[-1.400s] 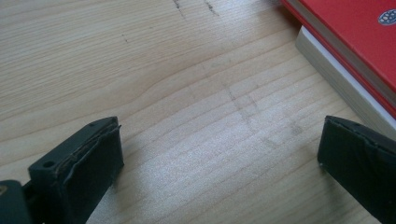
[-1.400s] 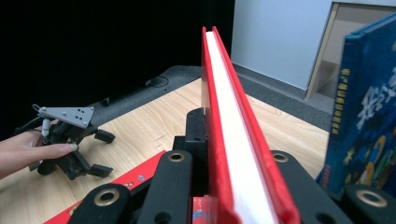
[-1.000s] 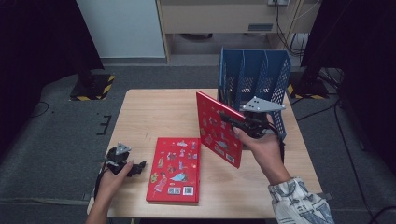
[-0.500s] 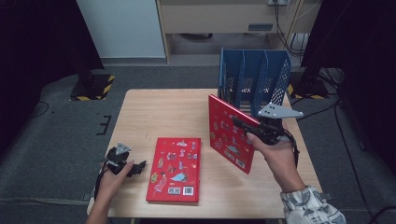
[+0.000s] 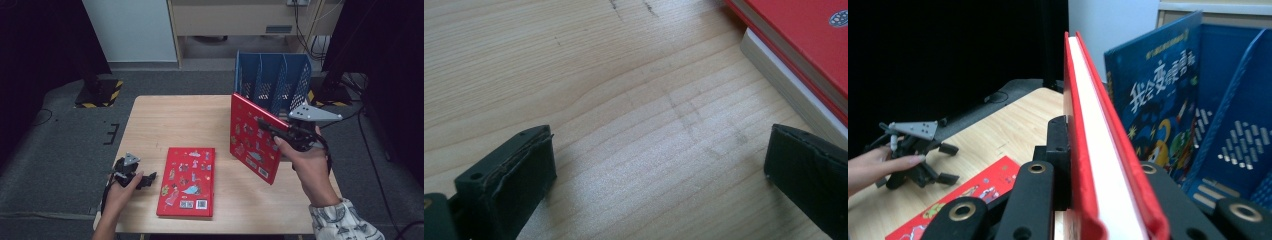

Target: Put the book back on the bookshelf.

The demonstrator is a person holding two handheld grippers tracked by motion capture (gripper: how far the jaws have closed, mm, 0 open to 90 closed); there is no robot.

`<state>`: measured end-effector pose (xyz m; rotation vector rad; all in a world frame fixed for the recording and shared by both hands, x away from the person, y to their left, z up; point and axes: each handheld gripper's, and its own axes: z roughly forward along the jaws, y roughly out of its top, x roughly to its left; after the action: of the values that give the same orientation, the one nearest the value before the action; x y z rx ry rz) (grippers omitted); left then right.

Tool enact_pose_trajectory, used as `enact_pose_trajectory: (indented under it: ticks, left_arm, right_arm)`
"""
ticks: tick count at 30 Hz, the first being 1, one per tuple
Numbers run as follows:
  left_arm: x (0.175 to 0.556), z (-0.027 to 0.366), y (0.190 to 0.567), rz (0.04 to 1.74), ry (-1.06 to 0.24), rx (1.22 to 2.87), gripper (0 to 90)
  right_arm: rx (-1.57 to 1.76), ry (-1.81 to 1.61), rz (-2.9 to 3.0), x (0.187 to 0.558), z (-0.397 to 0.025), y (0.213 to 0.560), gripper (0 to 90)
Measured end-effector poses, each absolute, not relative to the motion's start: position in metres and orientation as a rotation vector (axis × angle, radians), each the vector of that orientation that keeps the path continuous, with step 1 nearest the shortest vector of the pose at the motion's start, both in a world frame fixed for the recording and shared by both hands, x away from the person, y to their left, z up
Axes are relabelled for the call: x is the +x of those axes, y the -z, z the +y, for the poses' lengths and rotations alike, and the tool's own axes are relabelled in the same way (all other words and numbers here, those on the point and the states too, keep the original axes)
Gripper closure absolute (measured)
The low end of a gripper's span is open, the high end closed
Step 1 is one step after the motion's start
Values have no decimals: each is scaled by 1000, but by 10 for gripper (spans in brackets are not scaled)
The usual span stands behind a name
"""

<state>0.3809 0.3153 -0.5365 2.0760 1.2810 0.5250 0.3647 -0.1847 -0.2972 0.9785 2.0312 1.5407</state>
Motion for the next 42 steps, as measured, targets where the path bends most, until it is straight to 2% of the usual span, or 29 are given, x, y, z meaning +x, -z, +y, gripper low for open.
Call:
enact_pose_trajectory:
  ticks: [19, 42]
  left_arm:
    - [381, 315, 537, 1281, -528, 2072, 0]
    - [381, 315, 537, 1281, -525, 2074, 0]
  right_arm:
    - [1057, -1484, 1928, 388, -202, 245, 793]
    - [1189, -1349, 1838, 433, -222, 251, 793]
